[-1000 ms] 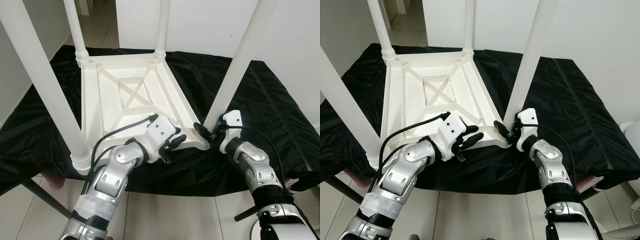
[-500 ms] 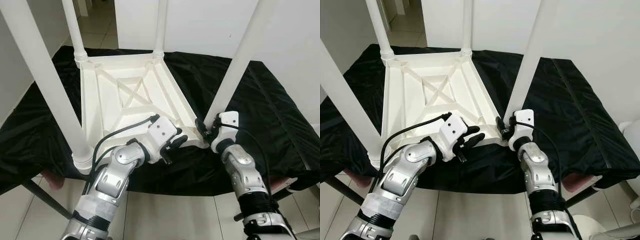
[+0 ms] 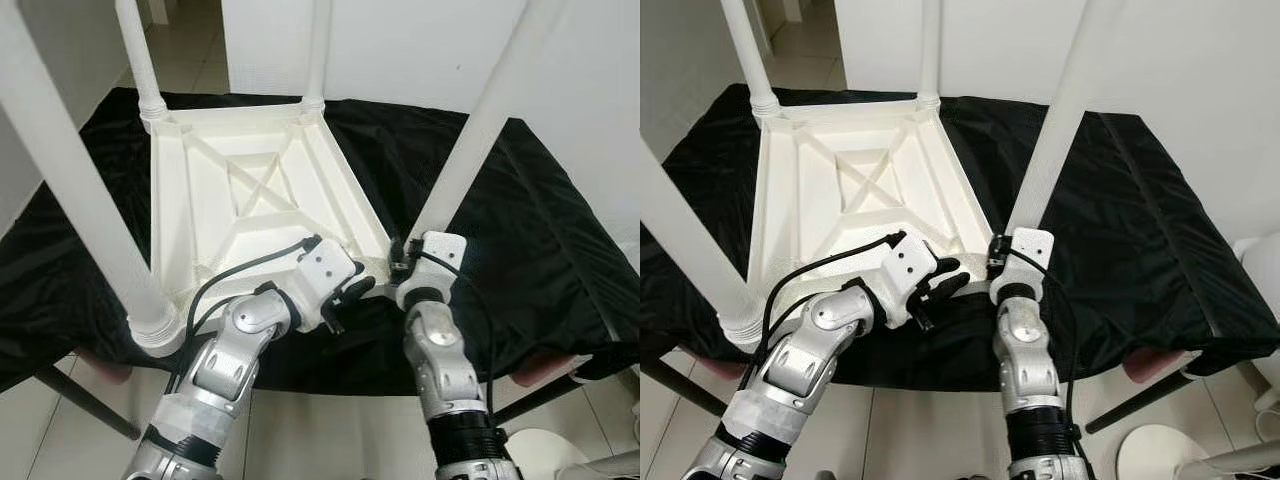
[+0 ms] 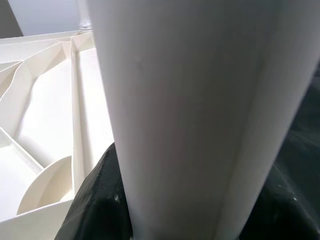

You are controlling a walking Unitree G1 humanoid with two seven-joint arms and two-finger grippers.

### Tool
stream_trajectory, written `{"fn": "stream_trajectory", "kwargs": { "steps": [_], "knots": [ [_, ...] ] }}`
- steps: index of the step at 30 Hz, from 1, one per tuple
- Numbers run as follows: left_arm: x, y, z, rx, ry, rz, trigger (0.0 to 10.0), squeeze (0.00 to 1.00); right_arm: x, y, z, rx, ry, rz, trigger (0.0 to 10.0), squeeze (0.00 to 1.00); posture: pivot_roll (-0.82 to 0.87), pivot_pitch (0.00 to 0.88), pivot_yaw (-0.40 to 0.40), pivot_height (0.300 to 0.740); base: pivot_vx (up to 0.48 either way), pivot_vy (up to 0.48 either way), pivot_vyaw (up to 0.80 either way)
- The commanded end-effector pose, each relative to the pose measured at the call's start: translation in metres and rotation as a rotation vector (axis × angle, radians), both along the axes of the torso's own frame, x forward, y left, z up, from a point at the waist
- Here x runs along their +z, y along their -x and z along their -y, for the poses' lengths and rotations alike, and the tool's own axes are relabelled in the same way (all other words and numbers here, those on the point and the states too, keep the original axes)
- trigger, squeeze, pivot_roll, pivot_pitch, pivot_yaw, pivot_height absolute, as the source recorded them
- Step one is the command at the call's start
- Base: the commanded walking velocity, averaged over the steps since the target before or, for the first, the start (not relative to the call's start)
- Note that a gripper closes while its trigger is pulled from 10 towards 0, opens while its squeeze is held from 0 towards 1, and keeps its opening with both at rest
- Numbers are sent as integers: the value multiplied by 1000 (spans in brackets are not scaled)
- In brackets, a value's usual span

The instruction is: Building children table

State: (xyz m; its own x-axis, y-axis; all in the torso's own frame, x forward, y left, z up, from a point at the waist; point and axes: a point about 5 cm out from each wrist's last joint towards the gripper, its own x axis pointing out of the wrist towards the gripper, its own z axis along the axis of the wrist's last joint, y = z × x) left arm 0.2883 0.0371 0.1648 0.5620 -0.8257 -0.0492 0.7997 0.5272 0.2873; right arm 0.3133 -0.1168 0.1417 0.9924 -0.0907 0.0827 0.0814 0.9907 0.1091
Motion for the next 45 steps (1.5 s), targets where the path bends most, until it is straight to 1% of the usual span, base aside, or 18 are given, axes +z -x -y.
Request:
{"fn": "stream_trajectory", "kwargs": {
  "steps": [1, 5, 6, 9, 17, 18, 19, 20, 21, 22, 23, 24, 28, 29, 31, 38, 40, 45],
  "knots": [
    [-5, -1, 1, 54, 1, 1, 10000, 0, -6, 3, -4, 10, -8, -36, 10000, 0, 11, 34, -53, 740, 0, 0, 0],
    [-5, -2, 0, 54, 1, 2, 10000, 0, -5, 5, -3, 7, -13, -35, 10000, 0, 11, 33, -53, 740, 0, 0, 0],
    [-5, -2, 0, 55, 1, 2, 10000, 0, -5, 5, -2, 5, -13, -32, 10000, 996, 12, 32, -53, 740, 0, 0, 0],
    [-5, -2, 0, 56, 2, 2, 10000, 0, -3, 6, -3, 11, -15, -21, 10000, 1000, 12, 31, -54, 740, 0, 0, 0],
    [-4, -2, -1, 59, -1, 8, 10000, 0, 2, 11, 5, 79, -7, 10, 10000, 1000, 13, 27, -58, 740, 0, 0, 0],
    [-4, -2, -2, 61, 0, 8, 10000, 0, 2, 12, 8, 110, 1, 12, 10000, 961, 15, 28, -61, 740, 0, 0, 0],
    [-4, -2, -2, 61, 0, 8, 10000, 0, 2, 12, 8, 110, 1, 12, 10000, 961, 15, 28, -61, 740, 0, 0, 0],
    [-4, -2, -2, 63, 0, 9, 10000, 0, 3, 12, 11, 140, 11, 9, 10000, 216, 16, 29, -61, 740, 0, 0, 0],
    [-4, -2, -2, 64, 0, 9, 10000, 0, 2, 13, 13, 173, 15, 7, 10000, 0, 16, 29, -61, 740, 0, 0, 0],
    [-4, -2, -2, 64, 0, 9, 10000, 0, 2, 13, 13, 173, 15, 7, 10000, 0, 16, 29, -61, 740, 0, 0, 0],
    [-5, -2, -2, 66, 1, 9, 10000, 0, 2, 13, 16, 243, 22, 10, 10000, 0, 17, 30, -62, 740, 0, 0, 0],
    [-5, -2, -2, 66, 1, 9, 10000, 0, 2, 13, 16, 243, 22, 10, 10000, 0, 17, 30, -62, 740, 0, 0, 0],
    [-5, -2, -2, 68, -1, 10, 10000, 0, 4, 12, 23, 401, 89, 38, 10000, 0, 17, 30, -59, 740, 0, 0, 0],
    [-5, -2, -2, 68, -1, 10, 10000, 0, 4, 12, 23, 401, 89, 38, 10000, 0, 17, 30, -59, 740, 0, 0, 0],
    [-4, -3, -3, 67, -1, 12, 10000, 0, 3, 11, 27, 505, 136, 43, 10000, 0, 16, 29, -52, 740, 0, 0, 0],
    [-2, -5, -3, 68, -2, 16, 10000, 0, -1, 7, 35, 571, 193, 21, 10000, 0, 14, 33, -43, 740, 0, 0, 0],
    [-1, -6, -4, 71, -3, 19, 10000, 0, -7, 2, 44, 596, 233, -10, 10000, 0, 13, 37, -38, 740, 0, 0, 0],
    [-1, -7, -4, 70, -4, 21, 10000, 0, -9, -1, 47, 603, 246, -23, 9961, 0, 13, 37, -38, 740, 0, 0, 0]
  ]
}}
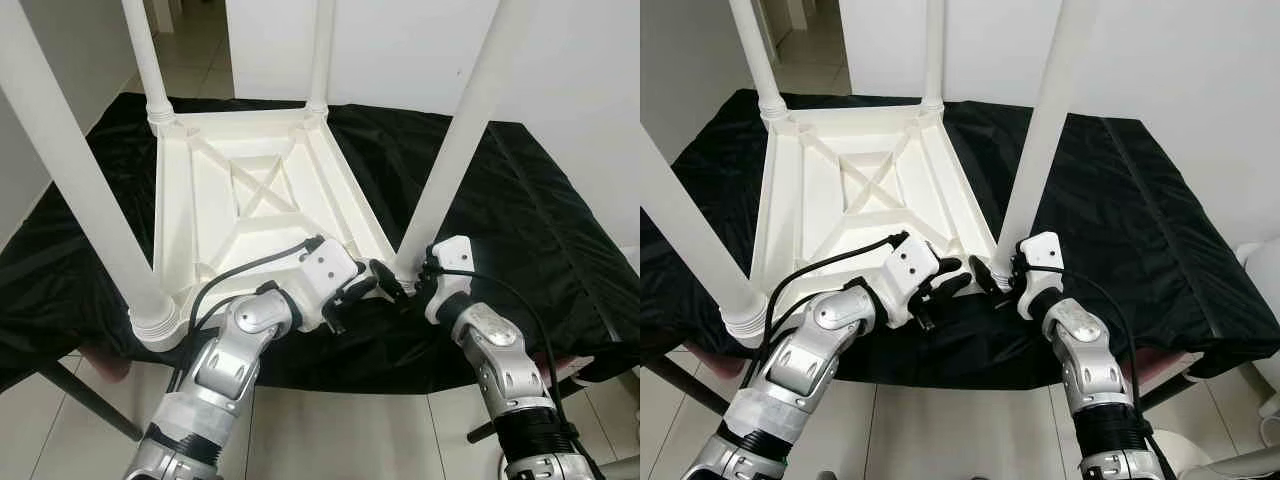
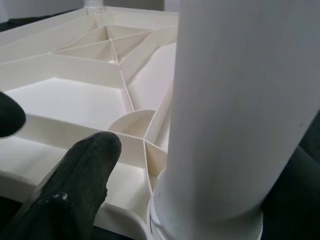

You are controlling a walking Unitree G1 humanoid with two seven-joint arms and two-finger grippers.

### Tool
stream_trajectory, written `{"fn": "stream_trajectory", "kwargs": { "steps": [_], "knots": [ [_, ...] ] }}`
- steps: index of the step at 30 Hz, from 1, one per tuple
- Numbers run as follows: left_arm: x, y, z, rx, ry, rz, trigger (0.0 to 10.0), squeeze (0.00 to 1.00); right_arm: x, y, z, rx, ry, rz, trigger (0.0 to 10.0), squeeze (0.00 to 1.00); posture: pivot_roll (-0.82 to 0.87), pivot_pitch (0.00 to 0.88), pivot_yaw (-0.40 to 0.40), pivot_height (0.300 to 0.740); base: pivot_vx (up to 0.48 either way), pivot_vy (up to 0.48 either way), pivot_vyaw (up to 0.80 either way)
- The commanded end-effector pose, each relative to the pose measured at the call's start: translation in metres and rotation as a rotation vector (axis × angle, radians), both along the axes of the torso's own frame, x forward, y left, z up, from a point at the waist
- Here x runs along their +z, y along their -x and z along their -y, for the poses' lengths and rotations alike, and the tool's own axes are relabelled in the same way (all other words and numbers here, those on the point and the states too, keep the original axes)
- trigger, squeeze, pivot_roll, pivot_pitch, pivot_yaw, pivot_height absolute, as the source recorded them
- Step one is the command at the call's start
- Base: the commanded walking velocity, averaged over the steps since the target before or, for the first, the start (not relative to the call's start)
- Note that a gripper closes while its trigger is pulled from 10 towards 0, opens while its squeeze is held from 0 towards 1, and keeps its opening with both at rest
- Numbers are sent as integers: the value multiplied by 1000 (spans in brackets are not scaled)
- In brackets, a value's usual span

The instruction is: Building children table

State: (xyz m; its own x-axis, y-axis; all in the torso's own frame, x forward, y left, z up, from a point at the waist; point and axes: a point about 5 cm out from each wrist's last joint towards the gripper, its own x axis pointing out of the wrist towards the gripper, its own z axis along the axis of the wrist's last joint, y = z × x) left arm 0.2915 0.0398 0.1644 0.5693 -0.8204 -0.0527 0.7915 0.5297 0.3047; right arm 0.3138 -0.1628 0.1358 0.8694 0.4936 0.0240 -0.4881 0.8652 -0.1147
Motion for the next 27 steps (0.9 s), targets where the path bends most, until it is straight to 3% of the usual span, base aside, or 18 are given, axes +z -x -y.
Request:
{"fn": "stream_trajectory", "kwargs": {
  "steps": [1, 3, 4, 8, 9, 17, 18, 23, 27],
  "knots": [
    [0, -4, -1, 59, 7, 11, 10000, 0, -4, -4, 5, 20, 39, -15, 8706, 0, 14, 39, -32, 740, 0, 0, 0],
    [0, -4, -1, 59, 7, 11, 10000, 0, -4, -4, 5, 20, 39, -15, 8706, 0, 14, 39, -32, 740, 0, 0, 0],
    [1, -5, -1, 57, 4, 14, 10000, 0, -4, -8, 8, 25, 57, -22, 3804, 0, 16, 44, -29, 740, 0, 0, 0],
    [2, -5, -1, 55, 1, 17, 10000, 0, -3, -13, 13, 41, 71, -26, 3804, 0, 17, 44, -30, 740, 0, 0, 0],
    [2, -5, -1, 58, 1, 17, 10000, 0, -3, -13, 14, 46, 72, -30, 0, 0, 21, 49, -33, 740, 0, 0, 0],
    [2, -5, -2, 65, 6, 15, 10000, 0, -11, -13, 17, 63, 66, -56, 0, 0, 23, 53, -38, 740, 0, 0, 0],
    [2, -5, -2, 65, 7, 15, 10000, 0, -13, -12, 16, 52, 60, -66, 10000, 0, 21, 54, -38, 740, 0, 0, 0],
    [2, -5, -2, 65, 8, 14, 10000, 0, -13, -12, 12, 34, 34, -68, 10000, 0, 18, 55, -36, 740, 0, 0, 0],
    [2, -5, -2, 63, 8, 12, 10000, 0, -13, -15, 9, -66, 21, -58, 10000, 0, 17, 56, -36, 740, 0, 0, 0]
  ]
}}
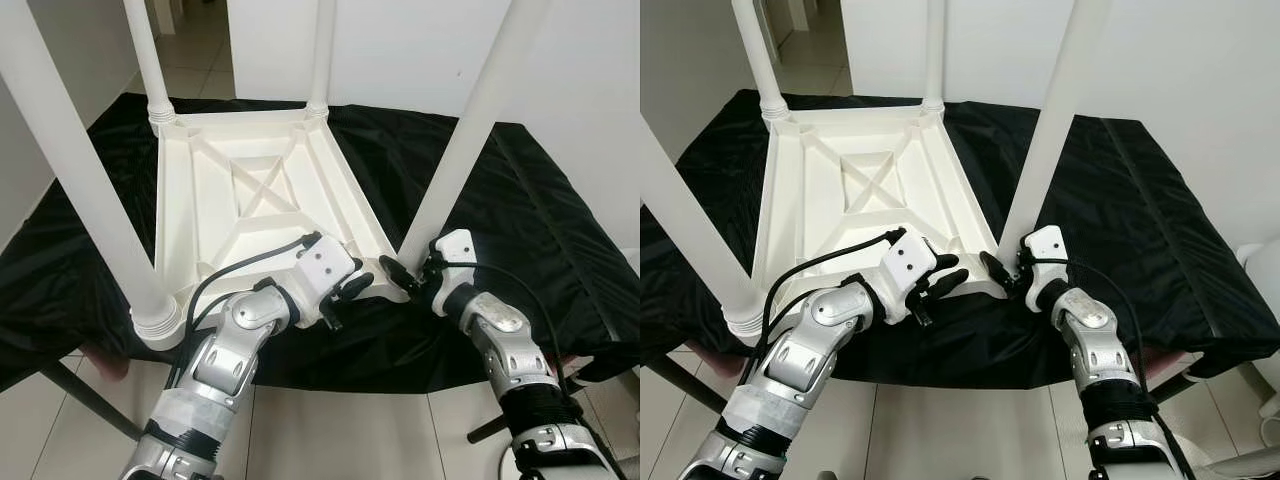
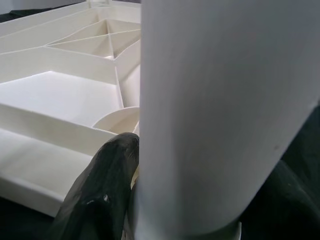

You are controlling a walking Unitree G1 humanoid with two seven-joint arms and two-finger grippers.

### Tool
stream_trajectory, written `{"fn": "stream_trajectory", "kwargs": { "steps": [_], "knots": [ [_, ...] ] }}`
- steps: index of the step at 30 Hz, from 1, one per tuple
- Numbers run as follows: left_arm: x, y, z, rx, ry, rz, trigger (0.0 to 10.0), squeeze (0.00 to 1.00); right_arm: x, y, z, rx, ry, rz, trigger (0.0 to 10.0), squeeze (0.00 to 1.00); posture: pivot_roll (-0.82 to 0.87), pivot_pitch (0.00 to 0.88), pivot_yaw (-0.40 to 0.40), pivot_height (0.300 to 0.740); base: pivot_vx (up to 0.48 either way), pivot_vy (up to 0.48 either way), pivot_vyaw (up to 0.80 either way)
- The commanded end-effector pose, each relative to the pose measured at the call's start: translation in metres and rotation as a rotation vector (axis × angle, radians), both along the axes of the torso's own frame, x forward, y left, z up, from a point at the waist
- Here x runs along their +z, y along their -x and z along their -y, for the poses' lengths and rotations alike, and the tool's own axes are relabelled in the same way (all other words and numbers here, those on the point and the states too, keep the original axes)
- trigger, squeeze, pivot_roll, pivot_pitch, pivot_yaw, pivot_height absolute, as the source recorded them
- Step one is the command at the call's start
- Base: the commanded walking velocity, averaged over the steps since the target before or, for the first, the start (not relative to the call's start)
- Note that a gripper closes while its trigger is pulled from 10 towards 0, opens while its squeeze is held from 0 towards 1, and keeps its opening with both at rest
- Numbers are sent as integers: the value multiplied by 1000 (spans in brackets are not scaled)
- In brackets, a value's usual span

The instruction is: Building children table

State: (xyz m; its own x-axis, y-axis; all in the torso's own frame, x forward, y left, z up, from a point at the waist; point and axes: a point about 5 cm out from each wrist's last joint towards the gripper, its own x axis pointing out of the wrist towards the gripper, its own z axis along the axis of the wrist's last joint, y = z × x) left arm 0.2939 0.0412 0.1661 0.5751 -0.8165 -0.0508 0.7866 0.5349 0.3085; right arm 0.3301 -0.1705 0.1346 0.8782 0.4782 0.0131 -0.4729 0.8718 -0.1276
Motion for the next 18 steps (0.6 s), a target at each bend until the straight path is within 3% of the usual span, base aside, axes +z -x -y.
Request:
{"fn": "stream_trajectory", "kwargs": {
  "steps": [1, 3, 10, 18],
  "knots": [
    [0, -3, 0, 56, 10, 6, 10000, 0, -12, 0, 1, -95, -6, -54, 10000, 0, 16, 55, -35, 740, 0, 0, 0],
    [-1, -2, 0, 54, 9, 5, 10000, 0, -12, -1, -1, -188, -32, -58, 10000, 0, 15, 56, -34, 740, 0, 0, 0],
    [-1, -2, 0, 54, 8, 3, 10000, 0, -12, -1, -4, -269, -71, -67, 10000, 0, 14, 57, -34, 740, 0, 0, 0],
    [-2, -2, 1, 54, 12, 2, 10000, 0, -11, 6, -23, -415, -119, -48, 10000, 0, 13, 59, -43, 740, 0, 0, 0]
  ]
}}
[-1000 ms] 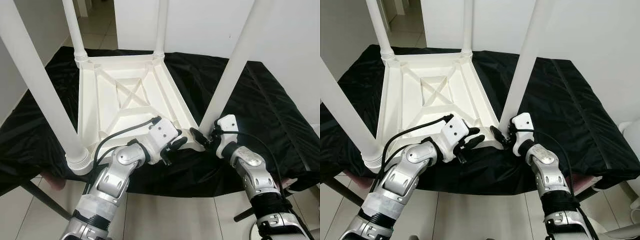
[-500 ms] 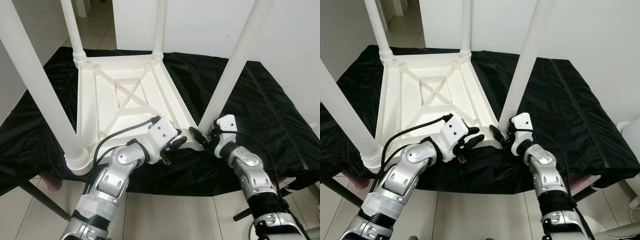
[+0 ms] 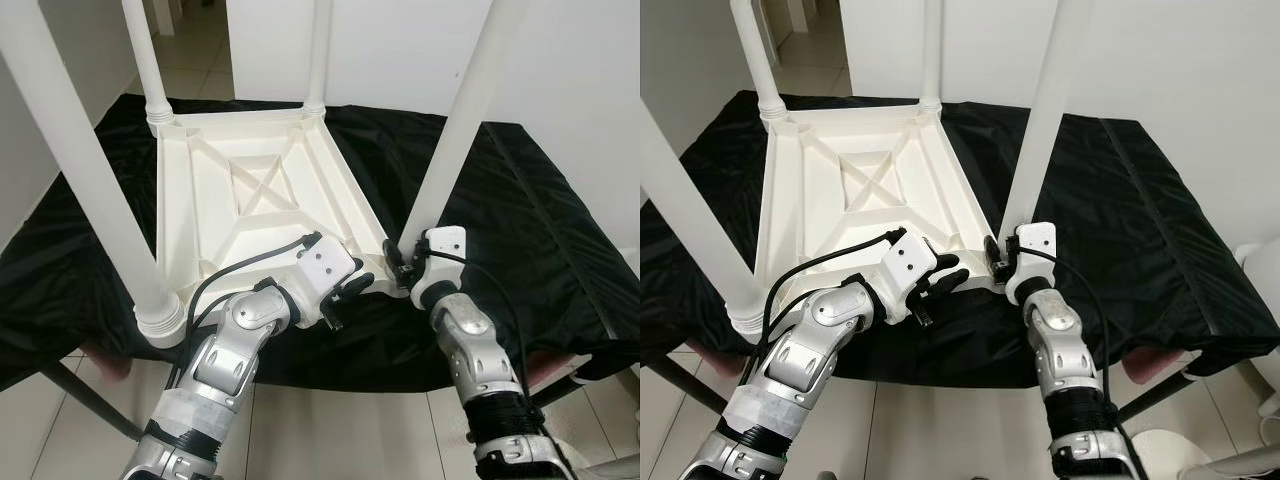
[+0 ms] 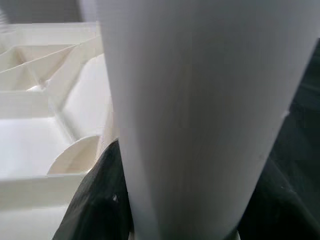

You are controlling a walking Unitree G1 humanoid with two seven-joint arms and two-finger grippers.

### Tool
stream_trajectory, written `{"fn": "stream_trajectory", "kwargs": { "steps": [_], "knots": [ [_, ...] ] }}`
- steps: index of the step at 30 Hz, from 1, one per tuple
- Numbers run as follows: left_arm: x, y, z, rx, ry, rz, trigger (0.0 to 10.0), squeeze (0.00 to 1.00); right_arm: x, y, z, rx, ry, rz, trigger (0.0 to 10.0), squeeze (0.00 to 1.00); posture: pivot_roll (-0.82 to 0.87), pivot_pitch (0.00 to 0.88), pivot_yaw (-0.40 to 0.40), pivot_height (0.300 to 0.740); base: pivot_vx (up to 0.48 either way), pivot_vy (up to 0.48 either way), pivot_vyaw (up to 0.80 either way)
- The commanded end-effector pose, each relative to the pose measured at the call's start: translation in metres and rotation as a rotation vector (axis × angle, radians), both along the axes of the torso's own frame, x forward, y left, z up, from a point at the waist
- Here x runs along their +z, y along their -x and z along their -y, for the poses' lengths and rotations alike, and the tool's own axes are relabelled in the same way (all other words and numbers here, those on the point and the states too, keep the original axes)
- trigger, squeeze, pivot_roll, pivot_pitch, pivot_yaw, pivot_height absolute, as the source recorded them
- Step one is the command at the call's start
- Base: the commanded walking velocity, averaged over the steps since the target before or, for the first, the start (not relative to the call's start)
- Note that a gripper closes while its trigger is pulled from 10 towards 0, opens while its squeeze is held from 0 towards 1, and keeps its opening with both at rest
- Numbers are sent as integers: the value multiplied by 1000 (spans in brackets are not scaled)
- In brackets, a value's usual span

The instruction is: Building children table

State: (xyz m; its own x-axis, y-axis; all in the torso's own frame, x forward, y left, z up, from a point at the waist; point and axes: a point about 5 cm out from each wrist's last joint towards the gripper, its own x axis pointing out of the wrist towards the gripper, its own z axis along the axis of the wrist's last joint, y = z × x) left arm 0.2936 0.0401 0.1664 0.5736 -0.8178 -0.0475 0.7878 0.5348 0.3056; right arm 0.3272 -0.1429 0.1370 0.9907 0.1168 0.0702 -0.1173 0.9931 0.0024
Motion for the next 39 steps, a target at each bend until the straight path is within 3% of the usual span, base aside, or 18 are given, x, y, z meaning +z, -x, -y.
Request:
{"fn": "stream_trajectory", "kwargs": {
  "steps": [1, 7, 16, 17, 23, 27, 28, 39],
  "knots": [
    [-2, -2, 0, 57, 10, 4, 10000, 0, -14, 5, -3, -80, -12, -67, 10000, 0, 13, 59, -44, 740, 0, 0, 0],
    [-2, -2, 0, 64, 12, 2, 10000, 0, -17, 12, -20, -237, -68, -73, 10000, 0, 23, 62, -48, 740, 0, 0, 0],
    [-3, -1, -1, 63, 11, 0, 10000, 0, -8, 14, -29, -192, -100, -24, 10000, 0, 18, 61, -47, 740, 0, 0, 0],
    [-3, -1, -1, 64, 11, 1, 10000, 0, -6, 14, -26, -206, -93, -12, 10000, 1000, 18, 60, -47, 740, 0, 0, 0],
    [-2, -1, -1, 64, 13, 2, 10000, 0, -1, 18, -19, -216, -110, 21, 10000, 1000, 16, 60, -46, 740, 0, 0, 0],
    [-3, 0, -1, 60, 11, 0, 10000, 0, -1, 18, -14, -144, -115, 34, 10000, 973, 13, 60, -42, 740, 0, 0, 0],
    [-3, 1, 0, 57, 10, -1, 10000, 0, -2, 19, -11, -94, -104, 41, 10000, 0, 10, 58, -40, 740, 0, 0, 0],
    [-4, 1, 2, 14, -3, -5, 10000, 0, 1, 17, 14, 125, -9, 63, 10000, 0, 8, 42, -32, 740, 0, 0, 0]
  ]
}}
